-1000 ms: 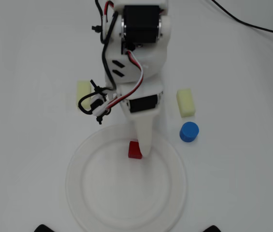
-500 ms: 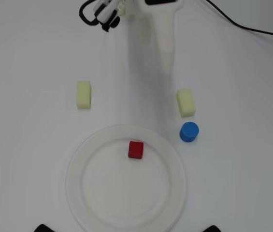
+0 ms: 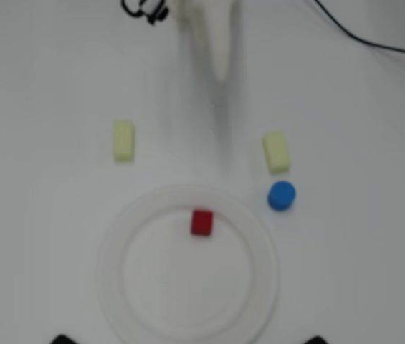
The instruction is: Grasp a red block and put it in the dish.
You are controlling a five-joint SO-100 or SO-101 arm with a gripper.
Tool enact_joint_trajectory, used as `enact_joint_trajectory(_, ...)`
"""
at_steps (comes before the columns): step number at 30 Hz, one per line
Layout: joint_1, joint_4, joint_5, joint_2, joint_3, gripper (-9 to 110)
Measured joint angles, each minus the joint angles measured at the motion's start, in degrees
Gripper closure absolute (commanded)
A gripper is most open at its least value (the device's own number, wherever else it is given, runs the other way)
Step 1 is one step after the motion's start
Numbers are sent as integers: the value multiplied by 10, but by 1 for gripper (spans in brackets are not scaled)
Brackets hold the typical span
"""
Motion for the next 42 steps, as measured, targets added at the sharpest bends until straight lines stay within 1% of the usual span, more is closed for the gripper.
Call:
enact_joint_trajectory(4, -1, -72, 1, 98, 144, 65)
enact_joint_trajectory(7, -1, -103, 4, 167, 233, 66)
enact_joint_trajectory(13, -1, -128, 6, 294, 377, 67)
enact_joint_trajectory(18, 5, -129, 6, 389, 469, 75)
enact_joint_trajectory(21, 4, -119, 6, 431, 506, 82)
enact_joint_trajectory(32, 4, -114, 21, 432, 541, 101)
enact_joint_trajectory(42, -1, -114, 34, 432, 548, 101)
